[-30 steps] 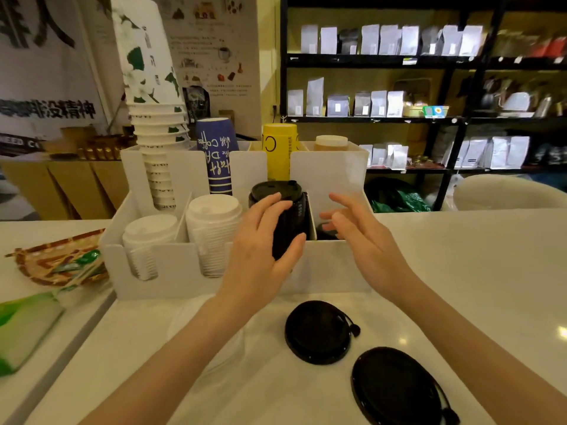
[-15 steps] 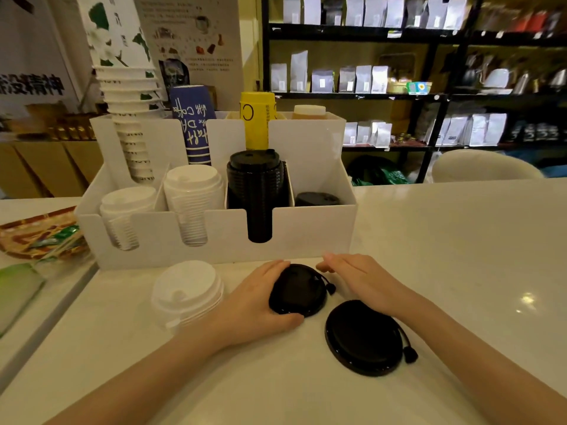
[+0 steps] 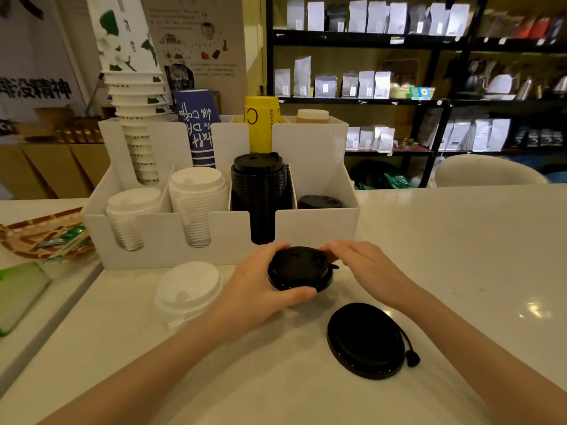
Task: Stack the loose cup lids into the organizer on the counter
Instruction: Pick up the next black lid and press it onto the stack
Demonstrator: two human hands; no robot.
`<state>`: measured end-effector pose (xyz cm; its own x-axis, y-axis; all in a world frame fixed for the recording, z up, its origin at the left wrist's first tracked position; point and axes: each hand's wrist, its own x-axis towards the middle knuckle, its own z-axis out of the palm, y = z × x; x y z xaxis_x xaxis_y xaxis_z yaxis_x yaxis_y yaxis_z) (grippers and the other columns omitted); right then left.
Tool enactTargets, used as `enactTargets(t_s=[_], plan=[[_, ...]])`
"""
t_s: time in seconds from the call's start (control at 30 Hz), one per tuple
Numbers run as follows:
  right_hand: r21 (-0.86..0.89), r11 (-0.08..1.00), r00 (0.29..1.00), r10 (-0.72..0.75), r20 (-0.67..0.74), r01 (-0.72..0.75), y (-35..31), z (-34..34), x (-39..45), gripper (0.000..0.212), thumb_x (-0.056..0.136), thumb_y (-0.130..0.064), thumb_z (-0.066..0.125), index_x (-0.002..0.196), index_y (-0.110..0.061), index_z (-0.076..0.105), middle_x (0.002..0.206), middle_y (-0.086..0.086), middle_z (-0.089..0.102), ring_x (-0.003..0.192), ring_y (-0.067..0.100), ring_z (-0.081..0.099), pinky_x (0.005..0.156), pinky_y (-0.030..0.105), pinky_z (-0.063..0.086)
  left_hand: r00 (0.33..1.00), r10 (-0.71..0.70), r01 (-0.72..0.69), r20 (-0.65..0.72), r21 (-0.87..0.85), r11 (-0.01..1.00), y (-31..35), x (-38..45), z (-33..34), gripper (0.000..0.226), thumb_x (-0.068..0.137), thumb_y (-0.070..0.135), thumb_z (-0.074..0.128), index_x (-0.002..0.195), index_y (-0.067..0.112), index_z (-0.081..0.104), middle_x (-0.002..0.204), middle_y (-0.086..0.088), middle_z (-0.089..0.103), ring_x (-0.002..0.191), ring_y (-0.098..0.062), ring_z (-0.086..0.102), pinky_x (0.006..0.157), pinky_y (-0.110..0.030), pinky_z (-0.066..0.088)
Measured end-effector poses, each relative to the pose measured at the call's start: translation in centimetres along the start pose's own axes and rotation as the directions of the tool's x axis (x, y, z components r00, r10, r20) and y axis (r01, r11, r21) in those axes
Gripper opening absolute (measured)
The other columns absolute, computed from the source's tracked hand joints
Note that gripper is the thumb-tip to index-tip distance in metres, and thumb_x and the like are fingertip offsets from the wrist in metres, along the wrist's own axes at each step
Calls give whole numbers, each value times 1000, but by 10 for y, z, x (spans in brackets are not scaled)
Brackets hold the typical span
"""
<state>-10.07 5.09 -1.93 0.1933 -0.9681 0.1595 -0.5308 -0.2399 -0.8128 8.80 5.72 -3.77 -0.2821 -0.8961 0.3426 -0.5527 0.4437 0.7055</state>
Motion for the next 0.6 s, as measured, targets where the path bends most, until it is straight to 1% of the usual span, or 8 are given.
enactTargets(t_s=[0.1, 0.17, 0.23, 0.3, 0.37, 0.43, 0.53, 0.6], plan=[[56, 998, 998, -35, -45, 37, -11, -4, 7, 40, 95, -30, 30, 102, -15, 67, 104, 7, 68, 97, 6, 57, 78, 9, 39, 998, 4, -6, -67, -30, 1000, 11, 8, -12, 71, 59, 46, 76, 121, 31, 44, 108, 17, 50, 98, 2, 49, 74, -3, 40], [71, 994, 994, -76, -81, 81, -19, -7, 14, 38, 95, -31, 30, 102, -22, 66, 102, 2, 68, 98, 3, 57, 81, 12, 39, 994, 15, -22, -106, -66, 998, 20, 14, -21, 68, 58, 45, 76, 117, 33, 45, 101, 24, 50, 93, 10, 48, 70, 4, 39], [86, 987, 985, -126, -117, 136, -28, -12, 23, 37, 95, -31, 30, 104, -24, 65, 102, -3, 68, 98, 2, 58, 81, 11, 41, 990, 26, -41, -140, -103, 994, 27, 20, -31, 68, 54, 47, 75, 114, 34, 46, 98, 27, 50, 92, 13, 47, 69, 7, 36], [106, 978, 974, -163, -157, 181, -37, -15, 33, 35, 95, -31, 32, 104, -23, 65, 101, -7, 67, 97, 0, 58, 78, 6, 43, 982, 31, -55, -184, -128, 990, 33, 28, -41, 74, 47, 53, 71, 114, 32, 48, 99, 24, 52, 94, 12, 49, 70, 6, 38], [126, 968, 962, -189, -195, 216, -46, -15, 44, 30, 94, -32, 33, 103, -26, 61, 98, -11, 64, 96, -2, 56, 79, 8, 43, 972, 35, -69, -232, -139, 988, 37, 36, -50, 78, 45, 54, 69, 116, 29, 48, 100, 23, 52, 94, 10, 50, 72, 6, 38], [151, 959, 953, -204, -223, 240, -55, -12, 54, 24, 94, -34, 33, 99, -30, 56, 95, -16, 58, 94, -3, 53, 76, 9, 40, 957, 53, -94, -285, -132, 987, 40, 44, -58, 82, 45, 53, 68, 119, 26, 48, 103, 18, 54, 97, 3, 52, 74, 4, 38], [200, 941, 940, -218, -263, 274, -69, -9, 69, 27, 95, -33, 32, 103, -25, 56, 92, -18, 54, 91, -5, 50, 74, 9, 40, 926, 88, -127, -366, -85, 988, 42, 59, -71, 83, 47, 51, 71, 121, 23, 47, 109, 12, 55, 105, -4, 51, 76, 2, 39], [196, 932, 934, -251, -253, 304, -77, -7, 78, 24, 96, -27, 31, 105, -26, 54, 90, -24, 50, 86, -18, 49, 72, 5, 39, 904, 105, -140, -415, -54, 989, 40, 71, -77, 78, 52, 45, 76, 121, 23, 46, 109, 12, 55, 104, -4, 51, 77, 1, 39]])
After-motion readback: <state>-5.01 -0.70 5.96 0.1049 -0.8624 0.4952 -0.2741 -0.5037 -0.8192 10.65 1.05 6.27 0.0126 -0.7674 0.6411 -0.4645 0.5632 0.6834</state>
